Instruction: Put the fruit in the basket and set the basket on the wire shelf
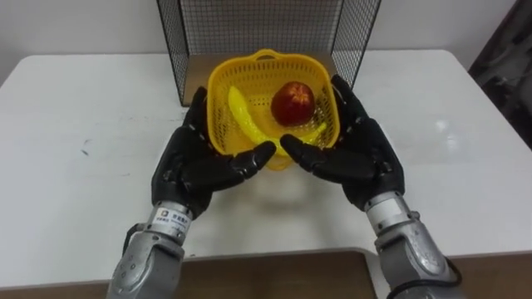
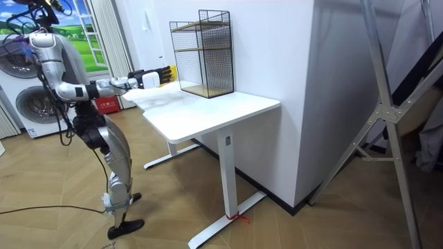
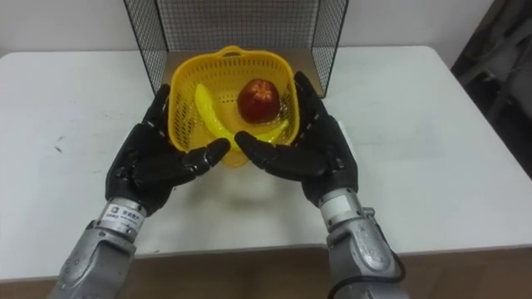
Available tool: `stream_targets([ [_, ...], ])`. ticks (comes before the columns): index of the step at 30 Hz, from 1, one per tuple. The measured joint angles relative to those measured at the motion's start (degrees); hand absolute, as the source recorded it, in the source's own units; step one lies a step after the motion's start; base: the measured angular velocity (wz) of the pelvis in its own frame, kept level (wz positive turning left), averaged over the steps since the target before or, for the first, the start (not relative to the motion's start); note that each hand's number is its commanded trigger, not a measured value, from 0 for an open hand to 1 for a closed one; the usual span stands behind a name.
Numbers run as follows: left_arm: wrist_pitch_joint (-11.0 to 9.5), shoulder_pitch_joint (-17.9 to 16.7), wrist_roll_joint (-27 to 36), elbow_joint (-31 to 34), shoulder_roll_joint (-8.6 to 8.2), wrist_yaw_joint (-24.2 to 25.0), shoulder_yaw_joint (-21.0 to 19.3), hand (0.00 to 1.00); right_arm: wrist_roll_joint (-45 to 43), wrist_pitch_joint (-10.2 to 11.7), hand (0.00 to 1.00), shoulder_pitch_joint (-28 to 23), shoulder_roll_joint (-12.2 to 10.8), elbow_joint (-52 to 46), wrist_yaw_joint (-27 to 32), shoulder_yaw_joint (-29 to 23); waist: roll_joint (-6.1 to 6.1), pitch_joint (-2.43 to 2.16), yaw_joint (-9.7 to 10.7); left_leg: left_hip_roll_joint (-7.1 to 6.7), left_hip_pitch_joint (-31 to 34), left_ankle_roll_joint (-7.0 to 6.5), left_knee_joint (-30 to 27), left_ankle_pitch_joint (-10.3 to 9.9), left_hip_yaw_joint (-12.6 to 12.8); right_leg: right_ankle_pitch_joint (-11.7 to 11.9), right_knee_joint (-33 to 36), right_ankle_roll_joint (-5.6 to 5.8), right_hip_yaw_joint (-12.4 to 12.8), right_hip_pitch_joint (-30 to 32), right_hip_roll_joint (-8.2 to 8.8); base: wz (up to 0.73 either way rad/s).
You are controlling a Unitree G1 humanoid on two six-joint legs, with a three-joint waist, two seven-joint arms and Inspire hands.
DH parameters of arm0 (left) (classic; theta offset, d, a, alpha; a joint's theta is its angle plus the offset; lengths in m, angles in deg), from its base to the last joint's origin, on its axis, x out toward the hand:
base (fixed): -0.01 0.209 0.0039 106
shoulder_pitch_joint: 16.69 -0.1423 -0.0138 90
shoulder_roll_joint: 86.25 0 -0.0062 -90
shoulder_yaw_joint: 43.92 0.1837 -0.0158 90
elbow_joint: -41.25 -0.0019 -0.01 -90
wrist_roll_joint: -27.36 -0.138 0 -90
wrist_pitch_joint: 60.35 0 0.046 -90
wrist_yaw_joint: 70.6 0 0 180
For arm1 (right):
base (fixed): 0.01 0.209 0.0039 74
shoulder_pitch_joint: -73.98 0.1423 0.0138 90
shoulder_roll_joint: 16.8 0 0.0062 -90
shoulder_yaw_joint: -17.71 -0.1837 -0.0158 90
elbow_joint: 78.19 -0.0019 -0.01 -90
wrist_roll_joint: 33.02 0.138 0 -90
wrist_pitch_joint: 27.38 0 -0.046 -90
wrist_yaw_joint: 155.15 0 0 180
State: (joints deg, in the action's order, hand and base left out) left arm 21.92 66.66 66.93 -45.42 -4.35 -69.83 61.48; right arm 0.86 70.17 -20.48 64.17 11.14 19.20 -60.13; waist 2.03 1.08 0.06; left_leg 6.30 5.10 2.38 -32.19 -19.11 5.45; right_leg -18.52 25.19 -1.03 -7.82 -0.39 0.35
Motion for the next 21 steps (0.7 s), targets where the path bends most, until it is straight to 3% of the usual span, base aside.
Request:
stream_targets([
  [1,0.01,-0.12,0.34,-0.04,0.24,0.00,0.03,0.00,0.48,0.03,0.00,-0.32,0.07,0.05,-0.17,0.04,-0.07,0.03,-0.20,1.05,1.11,0.50,-3.78,-0.91,-0.18,-1.63,2.19,-0.57,0.27,0.48,-0.82,-0.11],
  [3,0.05,-0.15,0.12,-0.05,0.31,0.00,0.04,0.00,0.35,0.03,0.00,-0.57,-0.01,0.08,-0.30,0.11,-0.14,-0.09,-0.53,2.39,3.17,0.36,-9.64,-0.72,-0.18,-2.92,4.48,-1.28,1.15,0.95,-1.71,-0.17],
  [4,0.04,-0.39,0.22,-0.05,0.36,0.00,0.01,0.00,0.37,0.03,0.00,-0.57,0.00,0.14,-0.40,0.25,-0.61,-0.12,-1.08,3.17,4.02,-0.20,-12.49,-0.13,-0.46,-3.37,4.95,-2.09,1.87,0.73,-2.41,-0.24],
  [5,0.02,-0.47,0.26,-0.06,0.62,0.00,-0.03,0.00,0.38,0.03,0.00,-0.60,-0.09,0.15,-0.40,0.46,-0.62,-0.03,-1.12,3.22,5.83,-0.19,-15.53,1.93,-1.25,-3.48,5.03,-2.63,2.57,-0.04,-2.29,-0.15],
  [7,-0.13,-0.37,0.31,-0.07,0.43,0.00,-0.31,0.00,0.59,0.41,0.00,-0.53,-0.01,0.15,-0.61,0.30,0.42,0.08,-0.99,0.42,9.13,-0.40,-13.16,2.68,-1.54,-3.69,5.18,-2.98,3.47,0.02,-1.39,0.05],
  [8,-0.43,-0.28,0.29,-0.06,-0.21,0.00,0.23,0.00,0.62,0.46,0.00,-0.17,0.70,0.25,-0.61,-0.01,0.21,-0.06,-1.18,-2.25,11.19,-0.66,-6.24,3.20,-1.68,-3.79,5.36,-2.77,3.80,0.79,-0.60,-0.08],
  [9,-0.54,-0.30,0.26,-0.06,-0.45,0.00,0.40,0.00,0.64,0.46,0.00,-0.05,0.89,0.34,-0.60,-0.07,0.01,-0.16,-1.66,-3.38,11.85,-0.67,-1.91,4.29,-1.51,-3.95,5.60,-2.53,4.26,1.07,-0.41,-0.45],
  [10,-0.77,-0.62,0.20,-0.05,-0.78,0.00,0.43,0.00,0.66,0.32,0.00,-0.08,1.13,0.81,-0.59,0.12,-0.08,-0.26,-2.80,-4.82,12.22,-1.98,2.29,9.69,-1.67,-4.27,5.70,-2.29,4.96,1.26,0.20,-0.54],
  [11,-0.89,-0.68,0.21,-0.05,-0.43,0.00,0.42,0.00,0.53,-0.05,0.00,-0.16,1.46,0.94,-0.60,0.35,-0.08,-0.74,-3.30,-5.53,11.48,-2.97,3.80,12.27,-1.77,-4.54,5.50,-1.34,5.47,1.04,0.40,-0.39],
  [13,-1.25,-0.19,0.12,-0.05,0.04,0.00,0.22,0.00,0.66,-0.05,0.00,-0.15,1.51,0.88,-0.69,0.41,1.26,-1.00,-1.91,-7.06,10.75,-4.02,4.87,12.78,-2.40,-4.62,4.14,-0.73,5.05,0.32,1.01,0.13],
  [14,-1.24,-0.23,0.13,-0.05,0.09,0.00,0.37,0.00,1.16,-0.05,0.00,-0.15,1.76,0.75,-0.79,0.36,1.63,-0.88,-1.68,-7.35,10.75,-4.78,4.50,12.80,-2.41,-4.46,2.83,-0.59,4.67,-0.39,1.10,0.18],
  [21,-1.39,0.53,0.27,-0.05,0.04,0.00,0.62,0.00,1.40,0.66,0.00,0.02,1.65,-0.16,-0.76,0.34,1.54,-0.67,-1.35,-9.19,10.41,-5.42,4.37,10.62,-2.27,-5.05,1.69,0.63,4.23,-1.58,3.30,0.05],
])
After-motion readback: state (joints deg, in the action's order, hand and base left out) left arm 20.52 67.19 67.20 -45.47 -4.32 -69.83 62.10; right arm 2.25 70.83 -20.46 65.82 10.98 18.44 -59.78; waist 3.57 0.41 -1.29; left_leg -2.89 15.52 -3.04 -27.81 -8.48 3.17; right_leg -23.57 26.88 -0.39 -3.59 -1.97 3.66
